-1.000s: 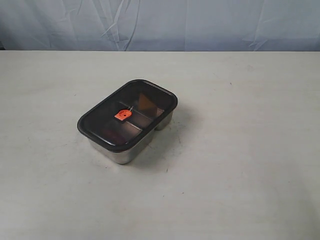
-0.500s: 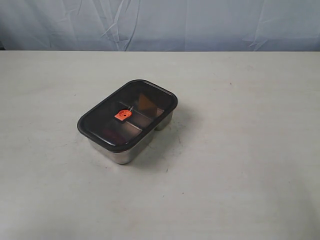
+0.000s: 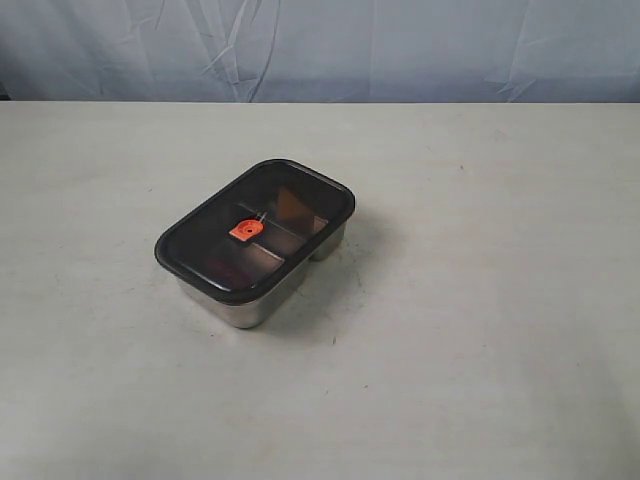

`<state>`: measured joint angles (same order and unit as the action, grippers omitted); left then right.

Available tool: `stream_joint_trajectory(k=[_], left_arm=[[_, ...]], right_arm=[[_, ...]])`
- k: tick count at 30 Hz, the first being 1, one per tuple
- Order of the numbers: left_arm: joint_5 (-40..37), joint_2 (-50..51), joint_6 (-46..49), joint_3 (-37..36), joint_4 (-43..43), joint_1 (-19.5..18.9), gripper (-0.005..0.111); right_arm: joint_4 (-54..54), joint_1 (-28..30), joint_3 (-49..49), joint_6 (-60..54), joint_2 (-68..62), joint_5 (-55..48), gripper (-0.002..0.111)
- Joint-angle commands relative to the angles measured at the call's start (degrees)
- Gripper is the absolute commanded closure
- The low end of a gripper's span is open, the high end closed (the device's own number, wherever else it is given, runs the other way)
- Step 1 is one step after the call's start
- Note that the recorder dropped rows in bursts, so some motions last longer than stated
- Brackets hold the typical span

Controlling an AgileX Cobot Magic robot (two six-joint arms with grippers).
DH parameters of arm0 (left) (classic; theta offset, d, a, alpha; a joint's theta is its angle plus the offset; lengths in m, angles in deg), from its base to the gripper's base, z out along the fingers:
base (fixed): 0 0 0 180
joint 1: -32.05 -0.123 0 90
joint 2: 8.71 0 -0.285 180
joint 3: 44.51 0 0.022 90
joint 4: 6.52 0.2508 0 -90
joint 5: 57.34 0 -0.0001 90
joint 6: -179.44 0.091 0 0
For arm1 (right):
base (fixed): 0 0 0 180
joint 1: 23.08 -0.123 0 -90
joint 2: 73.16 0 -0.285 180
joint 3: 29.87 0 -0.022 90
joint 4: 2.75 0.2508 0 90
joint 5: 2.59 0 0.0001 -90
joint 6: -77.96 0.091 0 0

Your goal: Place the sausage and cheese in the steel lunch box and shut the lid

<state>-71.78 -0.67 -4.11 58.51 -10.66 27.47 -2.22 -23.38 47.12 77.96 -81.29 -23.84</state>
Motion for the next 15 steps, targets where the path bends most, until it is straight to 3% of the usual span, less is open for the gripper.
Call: stream_joint_trajectory(k=[1,15], left_arm=[[3.5,-0.3,-0.3,-0.2,0.6,0.3,0.107],[2.5,-0.3,-0.3,-0.2,3.7,0.3,0.107]], right_arm=[[0.1,0.3,0.2,0.0,0.3,0.8,0.109],[0.1,0.3,0.2,0.0,0.3,0.8,0.109]])
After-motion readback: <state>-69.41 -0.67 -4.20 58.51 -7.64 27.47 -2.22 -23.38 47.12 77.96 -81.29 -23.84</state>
